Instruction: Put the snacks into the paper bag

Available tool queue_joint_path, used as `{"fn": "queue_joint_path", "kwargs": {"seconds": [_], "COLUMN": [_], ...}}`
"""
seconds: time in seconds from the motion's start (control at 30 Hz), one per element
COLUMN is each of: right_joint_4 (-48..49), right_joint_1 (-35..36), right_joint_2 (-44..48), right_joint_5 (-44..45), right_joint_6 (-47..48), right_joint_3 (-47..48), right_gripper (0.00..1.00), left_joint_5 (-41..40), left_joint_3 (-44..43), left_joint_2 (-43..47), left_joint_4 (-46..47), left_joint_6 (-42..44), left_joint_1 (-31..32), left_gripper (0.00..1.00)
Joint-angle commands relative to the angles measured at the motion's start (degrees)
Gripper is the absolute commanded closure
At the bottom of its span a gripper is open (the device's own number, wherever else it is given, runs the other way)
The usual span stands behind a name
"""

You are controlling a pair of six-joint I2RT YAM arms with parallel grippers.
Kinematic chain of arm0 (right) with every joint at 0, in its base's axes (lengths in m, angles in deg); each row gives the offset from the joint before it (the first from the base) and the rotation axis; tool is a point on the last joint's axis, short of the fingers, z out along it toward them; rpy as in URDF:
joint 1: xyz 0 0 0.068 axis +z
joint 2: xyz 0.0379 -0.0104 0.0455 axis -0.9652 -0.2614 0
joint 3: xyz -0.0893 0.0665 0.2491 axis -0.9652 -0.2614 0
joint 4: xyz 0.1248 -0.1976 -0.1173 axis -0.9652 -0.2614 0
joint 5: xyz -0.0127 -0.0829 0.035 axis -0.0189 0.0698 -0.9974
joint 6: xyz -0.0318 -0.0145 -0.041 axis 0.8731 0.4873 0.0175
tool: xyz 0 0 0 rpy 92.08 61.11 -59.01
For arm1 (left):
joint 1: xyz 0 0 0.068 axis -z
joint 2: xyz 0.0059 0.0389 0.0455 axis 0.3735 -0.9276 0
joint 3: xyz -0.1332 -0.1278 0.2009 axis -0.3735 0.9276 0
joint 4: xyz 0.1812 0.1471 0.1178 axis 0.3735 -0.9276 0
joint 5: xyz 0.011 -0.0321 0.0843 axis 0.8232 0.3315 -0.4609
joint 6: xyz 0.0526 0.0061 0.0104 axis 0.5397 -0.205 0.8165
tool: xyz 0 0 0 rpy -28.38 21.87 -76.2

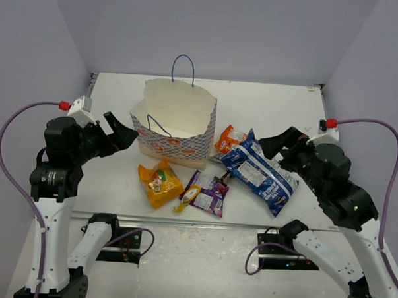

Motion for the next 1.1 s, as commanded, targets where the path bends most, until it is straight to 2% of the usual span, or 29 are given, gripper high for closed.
{"fn": "queue_joint_path", "kwargs": {"seconds": [0.0,0.3,0.37,0.5,0.6,0.67,0.77,0.93,1.07], "right_joint_4": [-0.8,0.3,4.7,9.6,4.7,-1.3,-4.7,-5.0,-10.8], "right_joint_1": [0.2,0.3,0.2,0.2,0.2,0.2,0.2,0.2,0.0], "right_joint_2": [-1.3,-2.8,-2.6,-4.4,-12.8,-20.6,-28.6,-36.9,-44.0], "right_joint_5": [-0.5,6.0,5.6,5.6,4.7,4.6,3.5,3.8,3.5], "right_joint_6": [1.4,4.9,7.8,7.1,4.3,2.3,0.6,-1.3,-3.1], "right_joint_3": [1.5,-2.1,-3.9,-7.3,-2.2,1.7,6.9,11.2,16.5], "right_gripper": [0.01,0.01,0.01,0.01,0.01,0.01,0.01,0.01,0.01], "left_joint_5": [1.2,-2.6,-4.3,-6.5,-8.9,-9.9,-10.7,-11.9,-12.2], "left_joint_3": [-0.1,-1.3,-0.9,1.1,-0.8,-5.2,-9.1,-10.5,-11.0], "left_joint_2": [-0.4,0.1,0.1,0.8,-0.6,-3.2,-6.3,-8.2,-8.7], "left_joint_4": [1.7,2.6,3.0,6.7,7.0,5.8,5.1,5.5,6.3], "left_joint_6": [1.0,1.5,0.3,-1.0,-0.2,1.0,3.0,4.4,4.3], "left_joint_1": [0.2,0.1,0.2,0.2,0.2,0.2,0.2,0.2,0.2], "left_gripper": [0.0,0.0,0.0,0.0,0.0,0.0,0.0,0.0,0.0]}}
